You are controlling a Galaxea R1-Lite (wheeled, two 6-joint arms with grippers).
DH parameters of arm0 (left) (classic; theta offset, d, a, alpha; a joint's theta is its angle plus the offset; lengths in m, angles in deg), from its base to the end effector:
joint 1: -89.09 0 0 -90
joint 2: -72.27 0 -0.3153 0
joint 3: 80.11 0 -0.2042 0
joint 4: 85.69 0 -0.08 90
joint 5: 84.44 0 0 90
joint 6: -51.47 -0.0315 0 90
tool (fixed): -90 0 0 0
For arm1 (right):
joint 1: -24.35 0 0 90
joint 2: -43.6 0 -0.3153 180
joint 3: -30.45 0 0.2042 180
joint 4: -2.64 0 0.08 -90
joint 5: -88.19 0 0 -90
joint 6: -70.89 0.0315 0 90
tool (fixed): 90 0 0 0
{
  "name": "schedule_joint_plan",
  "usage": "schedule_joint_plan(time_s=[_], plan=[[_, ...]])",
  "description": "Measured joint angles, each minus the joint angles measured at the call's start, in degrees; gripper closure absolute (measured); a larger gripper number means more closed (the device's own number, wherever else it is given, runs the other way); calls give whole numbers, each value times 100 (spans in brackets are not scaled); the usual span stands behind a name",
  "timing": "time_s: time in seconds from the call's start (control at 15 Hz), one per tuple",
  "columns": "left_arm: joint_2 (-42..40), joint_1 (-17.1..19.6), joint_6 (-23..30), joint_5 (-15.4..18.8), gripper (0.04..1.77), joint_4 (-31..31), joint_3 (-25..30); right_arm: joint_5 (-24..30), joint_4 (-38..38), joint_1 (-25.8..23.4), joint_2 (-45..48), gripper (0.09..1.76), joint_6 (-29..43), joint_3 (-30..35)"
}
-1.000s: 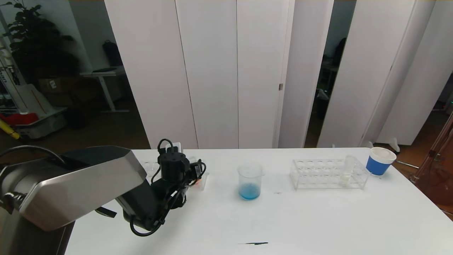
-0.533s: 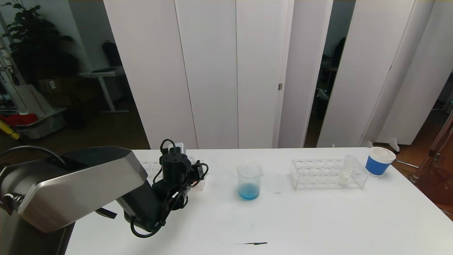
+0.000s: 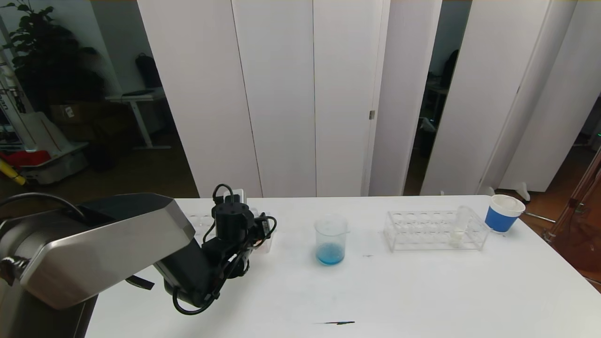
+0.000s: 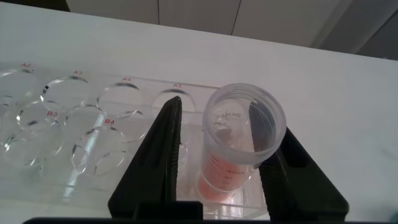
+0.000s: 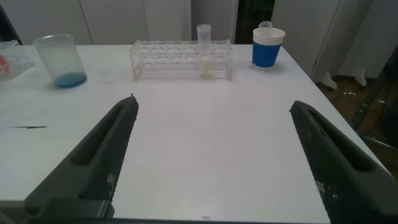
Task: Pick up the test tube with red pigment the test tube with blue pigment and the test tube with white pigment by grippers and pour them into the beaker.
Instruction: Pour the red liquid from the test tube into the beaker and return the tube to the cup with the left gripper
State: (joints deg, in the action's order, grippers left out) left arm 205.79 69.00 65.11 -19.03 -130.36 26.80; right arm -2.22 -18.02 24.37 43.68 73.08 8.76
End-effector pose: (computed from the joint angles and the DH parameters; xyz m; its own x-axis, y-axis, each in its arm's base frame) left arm 0.4012 -0.1328 0.0215 0.9648 0.0902 -0.2470 -0.1221 0.9856 -0.1171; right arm -0.0142 -0.0002 0.0775 0.9998 -0.0068 0.0194 0.0061 0.9992 0.0383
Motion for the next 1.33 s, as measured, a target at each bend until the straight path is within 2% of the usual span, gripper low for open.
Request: schedule_joint_plan(time_s=[0.33, 0.47, 0.73, 1.33], plan=[[-185, -44, -39, 17, 101, 94, 5, -2, -2, 0, 0, 10, 1, 0], [-318, -55, -44, 4, 121, 182, -15, -2, -2, 0, 0, 10, 1, 0], [-623, -80, -102, 21, 120, 586, -39, -2, 0, 0, 0, 10, 4, 0], [-1200, -188, -701, 9, 121, 614, -63, -2, 0, 0, 0, 10, 1, 0]])
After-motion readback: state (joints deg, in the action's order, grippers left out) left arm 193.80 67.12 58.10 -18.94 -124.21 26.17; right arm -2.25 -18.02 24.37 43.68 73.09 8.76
